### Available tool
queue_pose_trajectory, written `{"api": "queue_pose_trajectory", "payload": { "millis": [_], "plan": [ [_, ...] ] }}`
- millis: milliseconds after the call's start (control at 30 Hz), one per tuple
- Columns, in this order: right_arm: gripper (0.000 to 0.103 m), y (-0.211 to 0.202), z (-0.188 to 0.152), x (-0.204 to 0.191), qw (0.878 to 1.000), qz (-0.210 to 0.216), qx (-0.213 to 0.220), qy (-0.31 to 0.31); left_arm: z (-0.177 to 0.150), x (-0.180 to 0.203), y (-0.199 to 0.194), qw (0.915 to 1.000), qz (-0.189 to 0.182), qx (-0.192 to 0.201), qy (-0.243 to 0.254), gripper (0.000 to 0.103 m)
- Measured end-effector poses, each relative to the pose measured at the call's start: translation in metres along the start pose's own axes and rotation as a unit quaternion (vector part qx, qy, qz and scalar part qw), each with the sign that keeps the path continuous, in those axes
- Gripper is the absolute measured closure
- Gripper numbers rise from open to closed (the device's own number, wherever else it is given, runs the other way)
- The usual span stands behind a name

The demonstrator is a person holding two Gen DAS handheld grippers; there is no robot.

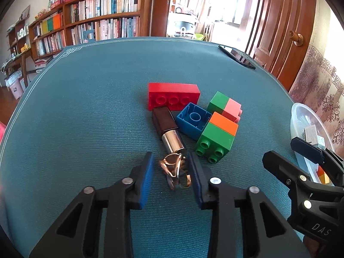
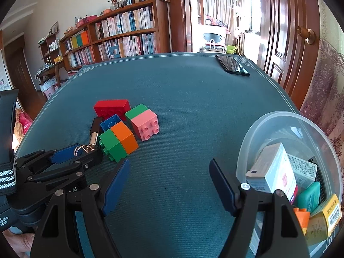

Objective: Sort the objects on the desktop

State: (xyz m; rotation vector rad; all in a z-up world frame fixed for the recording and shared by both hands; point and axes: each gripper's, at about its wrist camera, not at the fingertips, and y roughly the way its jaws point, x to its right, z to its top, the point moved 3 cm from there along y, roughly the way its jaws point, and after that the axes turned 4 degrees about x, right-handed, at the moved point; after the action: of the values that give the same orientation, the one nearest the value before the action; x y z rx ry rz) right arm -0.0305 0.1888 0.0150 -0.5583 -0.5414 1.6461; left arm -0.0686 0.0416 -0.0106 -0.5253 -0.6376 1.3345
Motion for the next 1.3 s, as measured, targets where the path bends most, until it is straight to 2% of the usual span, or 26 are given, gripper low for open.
{"api": "queue_pose_trajectory", "payload": {
  "millis": [67, 267, 400, 500, 700, 800, 867, 1133, 1300],
  "plan": [
    [0.023, 0.000, 0.001, -0.002, 1.000, 0.002, 0.000, -0.002, -0.001, -0.007, -0.004, 0.9998, 0.004, 0.009, -0.016, 0.074],
    [0.023, 0.004, 0.004, -0.013, 1.000, 0.022, -0.005, -0.011, 0.003, -0.024, -0.024, 0.9962, 0.053, 0.062, -0.029, 0.075],
    [0.023, 0.007, 0.009, -0.025, 0.999, 0.037, -0.001, -0.024, 0.003, -0.042, -0.021, 0.9942, 0.060, 0.059, -0.066, 0.075],
    [0.023, 0.012, 0.012, -0.036, 0.998, 0.047, 0.004, -0.040, 0.002, -0.053, -0.019, 0.9931, 0.053, 0.053, -0.090, 0.075],
    [0.023, 0.031, 0.012, -0.053, 0.997, 0.060, -0.010, -0.052, 0.000, -0.058, -0.015, 0.9927, 0.044, 0.045, -0.103, 0.075],
    [0.034, 0.041, 0.011, -0.057, 0.996, 0.057, -0.016, -0.062, -0.002, -0.063, -0.013, 0.9914, 0.034, 0.038, -0.121, 0.075],
    [0.047, 0.047, 0.008, -0.057, 0.996, 0.058, -0.026, -0.061, -0.003, -0.064, -0.013, 0.9911, 0.032, 0.039, -0.123, 0.075],
    [0.048, 0.043, 0.002, -0.051, 0.997, 0.052, -0.031, -0.051, -0.001, -0.061, -0.013, 0.9913, 0.034, 0.038, -0.121, 0.075],
    [0.048, 0.035, 0.001, -0.049, 0.997, 0.054, -0.031, -0.036, 0.000, -0.062, -0.015, 0.9905, 0.018, 0.043, -0.129, 0.075]
  ]
}}
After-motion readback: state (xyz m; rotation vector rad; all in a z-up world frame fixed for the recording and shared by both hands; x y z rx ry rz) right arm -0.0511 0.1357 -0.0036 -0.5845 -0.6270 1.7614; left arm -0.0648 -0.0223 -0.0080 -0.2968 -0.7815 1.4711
